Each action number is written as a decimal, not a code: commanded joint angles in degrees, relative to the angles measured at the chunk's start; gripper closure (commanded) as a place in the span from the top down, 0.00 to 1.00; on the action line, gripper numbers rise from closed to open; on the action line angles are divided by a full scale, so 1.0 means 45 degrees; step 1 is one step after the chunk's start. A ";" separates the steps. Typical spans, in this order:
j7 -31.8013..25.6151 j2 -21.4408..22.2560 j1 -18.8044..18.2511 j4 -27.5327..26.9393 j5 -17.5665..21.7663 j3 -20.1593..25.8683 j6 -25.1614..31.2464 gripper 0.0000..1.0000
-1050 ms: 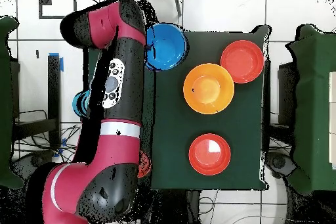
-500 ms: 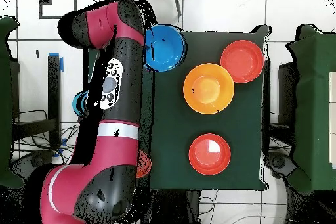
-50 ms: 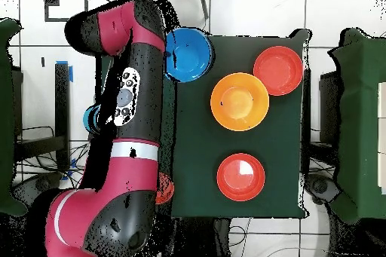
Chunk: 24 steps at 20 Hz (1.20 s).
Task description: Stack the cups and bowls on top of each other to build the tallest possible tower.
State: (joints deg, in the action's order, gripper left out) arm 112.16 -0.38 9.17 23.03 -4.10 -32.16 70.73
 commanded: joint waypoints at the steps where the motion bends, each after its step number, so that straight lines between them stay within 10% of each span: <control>1: 0.2225 0.0176 -0.0025 0.0692 -0.0189 0.0636 0.0385 0.00; 24: 0.2499 0.0744 0.0300 0.2221 -0.0235 0.1055 -0.0509 0.00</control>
State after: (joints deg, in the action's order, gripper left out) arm 112.16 1.25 9.30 26.19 -4.22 -32.16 70.73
